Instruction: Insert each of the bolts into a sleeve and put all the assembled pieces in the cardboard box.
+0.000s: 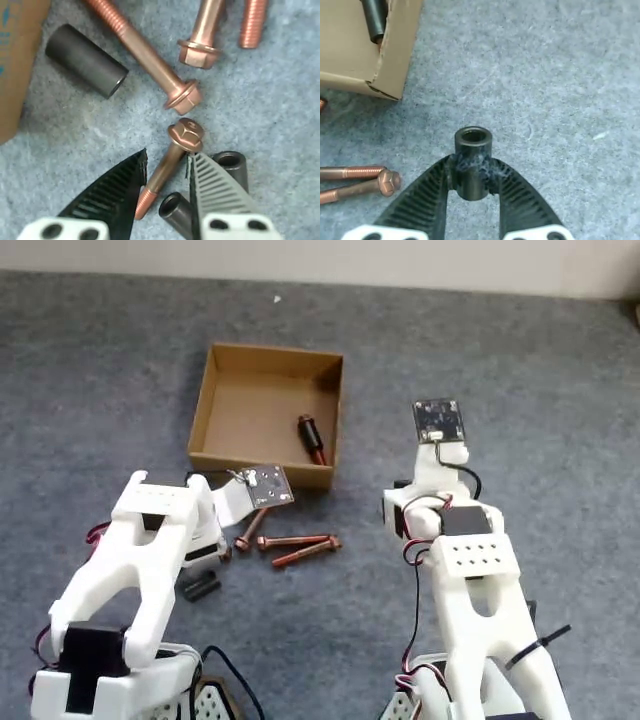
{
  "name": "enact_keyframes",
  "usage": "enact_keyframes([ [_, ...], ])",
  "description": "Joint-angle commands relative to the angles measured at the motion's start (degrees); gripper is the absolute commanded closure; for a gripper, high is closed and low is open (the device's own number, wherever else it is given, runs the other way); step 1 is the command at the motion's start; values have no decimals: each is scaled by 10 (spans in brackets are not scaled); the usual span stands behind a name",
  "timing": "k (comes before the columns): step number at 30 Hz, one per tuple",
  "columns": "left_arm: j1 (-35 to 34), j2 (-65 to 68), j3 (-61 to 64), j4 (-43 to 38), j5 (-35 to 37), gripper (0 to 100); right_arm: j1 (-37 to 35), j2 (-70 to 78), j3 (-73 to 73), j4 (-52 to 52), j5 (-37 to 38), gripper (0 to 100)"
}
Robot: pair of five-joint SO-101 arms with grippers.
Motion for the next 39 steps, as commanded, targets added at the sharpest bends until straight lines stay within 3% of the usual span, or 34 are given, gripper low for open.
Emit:
enact_keyframes([
  [1, 10, 0, -5, -8, -4, 860, 10, -5, -2, -19, -1, 994],
  [14, 35, -2, 45, -56, -1, 861, 10, -4, -2, -19, -1, 994],
  [20, 51, -1, 49, -55, -1, 998, 10, -4, -2, -19, -1, 994],
  [27, 58, -17, 38, -52, 3, 995, 10, -10, -1, -15, 0, 994],
  [34, 62, -178, 0, 26, 105, 995, 9, -98, -2, 34, 0, 994],
  [39, 62, -322, -3, 29, 171, 995, 7, -202, 37, 33, 0, 994],
])
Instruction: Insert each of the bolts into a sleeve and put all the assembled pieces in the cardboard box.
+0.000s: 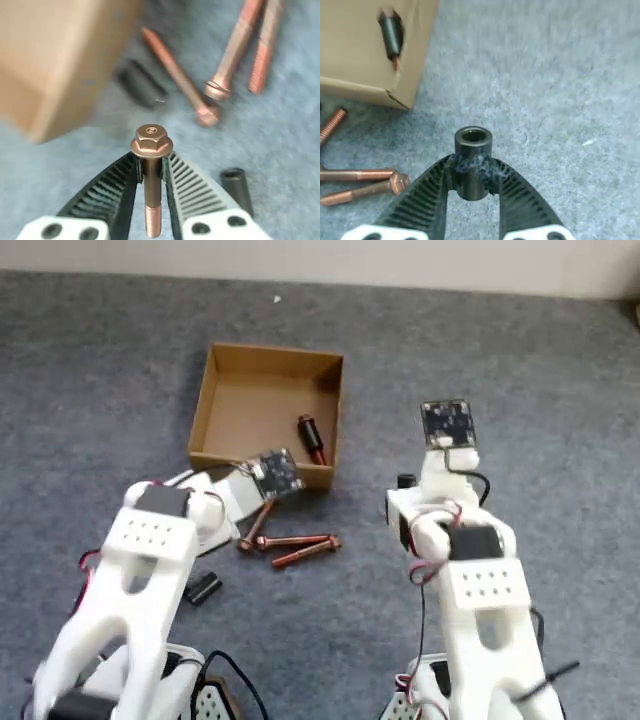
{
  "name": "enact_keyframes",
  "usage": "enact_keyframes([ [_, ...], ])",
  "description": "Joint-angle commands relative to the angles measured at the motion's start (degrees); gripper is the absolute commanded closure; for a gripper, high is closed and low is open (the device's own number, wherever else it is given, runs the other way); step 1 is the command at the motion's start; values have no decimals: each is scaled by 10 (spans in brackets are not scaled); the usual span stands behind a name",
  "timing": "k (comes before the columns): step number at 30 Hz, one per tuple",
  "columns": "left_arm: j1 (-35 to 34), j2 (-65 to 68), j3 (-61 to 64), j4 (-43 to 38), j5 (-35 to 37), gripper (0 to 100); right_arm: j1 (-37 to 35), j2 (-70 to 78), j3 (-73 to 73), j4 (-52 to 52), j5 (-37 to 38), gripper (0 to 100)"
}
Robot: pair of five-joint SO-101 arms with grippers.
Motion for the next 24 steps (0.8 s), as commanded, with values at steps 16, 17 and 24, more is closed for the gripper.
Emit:
enact_keyframes([
  [16, 10, -282, -27, -131, 368, 994, -117, -303, 132, -78, 0, 994],
  [17, 10, -284, -27, -141, 392, 994, -123, -320, 144, -85, 0, 994],
  [24, 11, -286, -28, -182, 523, 994, -161, -437, 223, -116, 0, 994],
])
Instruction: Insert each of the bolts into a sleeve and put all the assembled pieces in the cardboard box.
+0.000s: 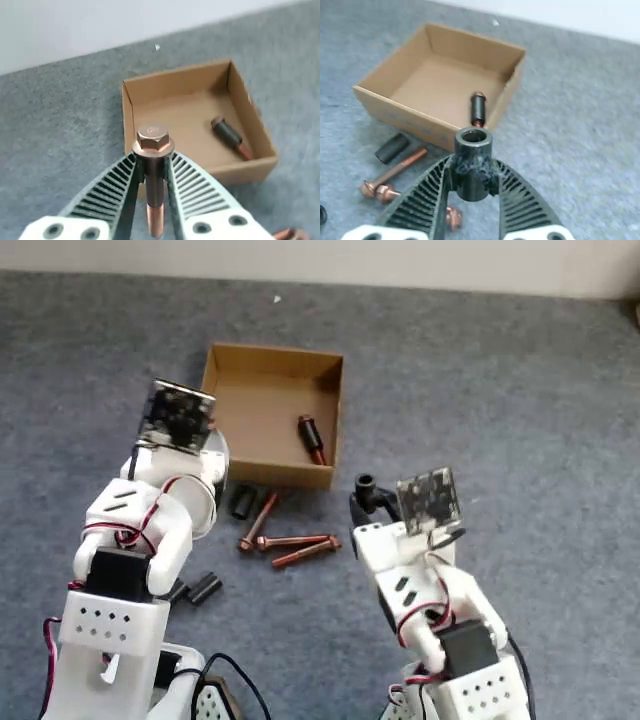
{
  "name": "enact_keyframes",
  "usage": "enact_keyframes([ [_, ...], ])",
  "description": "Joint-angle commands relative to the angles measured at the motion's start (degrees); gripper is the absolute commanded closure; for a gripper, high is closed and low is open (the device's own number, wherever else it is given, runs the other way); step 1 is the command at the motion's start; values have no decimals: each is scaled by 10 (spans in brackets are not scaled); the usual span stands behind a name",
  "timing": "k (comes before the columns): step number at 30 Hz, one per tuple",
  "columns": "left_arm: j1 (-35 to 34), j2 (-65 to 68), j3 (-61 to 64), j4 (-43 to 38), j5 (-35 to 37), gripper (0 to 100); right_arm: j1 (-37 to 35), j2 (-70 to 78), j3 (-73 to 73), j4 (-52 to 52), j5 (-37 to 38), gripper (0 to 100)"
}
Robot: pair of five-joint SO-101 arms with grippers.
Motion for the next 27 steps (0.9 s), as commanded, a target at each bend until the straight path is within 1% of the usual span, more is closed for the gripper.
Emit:
enact_keyframes([
  [1, 14, -15, -28, -33, 75, 994, -21, -55, 16, -32, 1, 994],
  [4, 41, -47, -26, -30, 93, 994, -29, -79, 43, -40, 25, 994],
  [6, 73, -95, -13, -31, 92, 994, -42, -87, 61, -50, 34, 994],
  [11, 143, -216, 36, -38, 92, 994, -78, -95, 76, -54, 35, 994],
  [17, 199, -289, 91, -47, 93, 994, -105, -95, 76, -54, 35, 994],
  [22, 234, -315, 150, -111, 93, 994, -125, -95, 75, -54, 36, 994],
  [27, 284, -318, 197, -160, 93, 994, -127, -95, 75, -54, 36, 994],
])
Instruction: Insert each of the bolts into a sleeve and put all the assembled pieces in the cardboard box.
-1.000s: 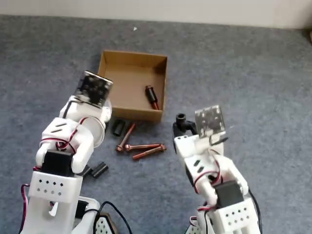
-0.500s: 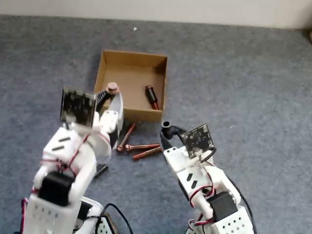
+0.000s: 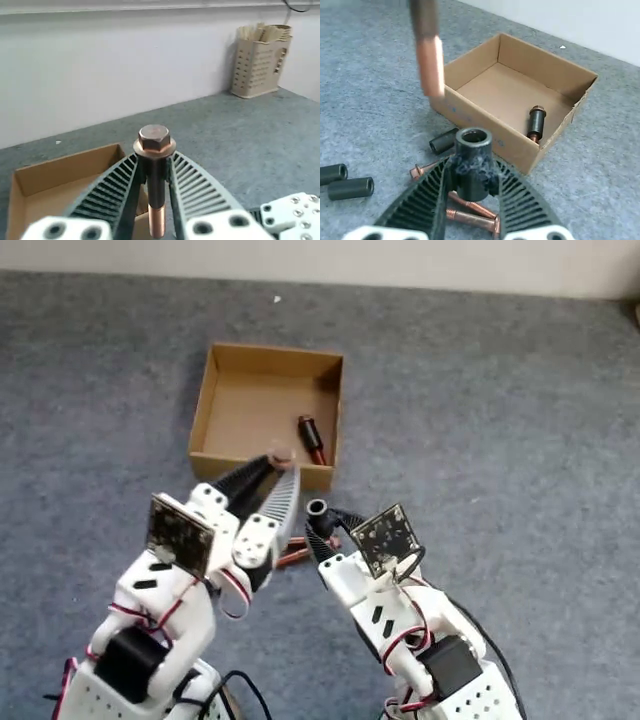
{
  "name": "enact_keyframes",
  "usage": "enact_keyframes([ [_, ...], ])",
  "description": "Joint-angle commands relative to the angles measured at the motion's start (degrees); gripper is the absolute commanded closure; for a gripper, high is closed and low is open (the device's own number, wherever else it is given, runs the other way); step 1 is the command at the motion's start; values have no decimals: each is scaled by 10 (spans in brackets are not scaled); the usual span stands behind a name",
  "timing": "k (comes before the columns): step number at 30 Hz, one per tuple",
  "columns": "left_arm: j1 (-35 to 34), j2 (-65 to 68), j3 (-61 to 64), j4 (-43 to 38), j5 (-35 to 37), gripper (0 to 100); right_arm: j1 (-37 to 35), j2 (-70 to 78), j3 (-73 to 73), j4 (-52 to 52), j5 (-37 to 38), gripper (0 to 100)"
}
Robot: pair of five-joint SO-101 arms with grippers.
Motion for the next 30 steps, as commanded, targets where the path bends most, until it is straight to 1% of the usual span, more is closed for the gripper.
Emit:
enact_keyframes([
  [1, 48, -7, 25, -58, 6, 994, -8, -9, -10, -23, 6, 994],
  [5, 64, -3, 40, -80, 6, 994, -8, -9, -10, -23, 6, 994],
  [10, 65, -4, 54, -81, 9, 994, -8, -9, -10, -23, 6, 994],
  [13, 65, -5, 58, -81, 36, 994, -9, -9, -10, -22, 6, 994],
  [19, 65, -4, 64, -81, 37, 994, -10, -9, -10, -20, 6, 994],
  [23, 64, -3, 67, -81, 37, 994, -32, -10, -10, -19, 6, 994],
  [27, 61, -3, 68, -79, 37, 994, -36, -10, -10, -19, 6, 994],
  [30, 62, -7, 82, -80, 35, 994, -37, -10, -10, -19, 29, 994],
])
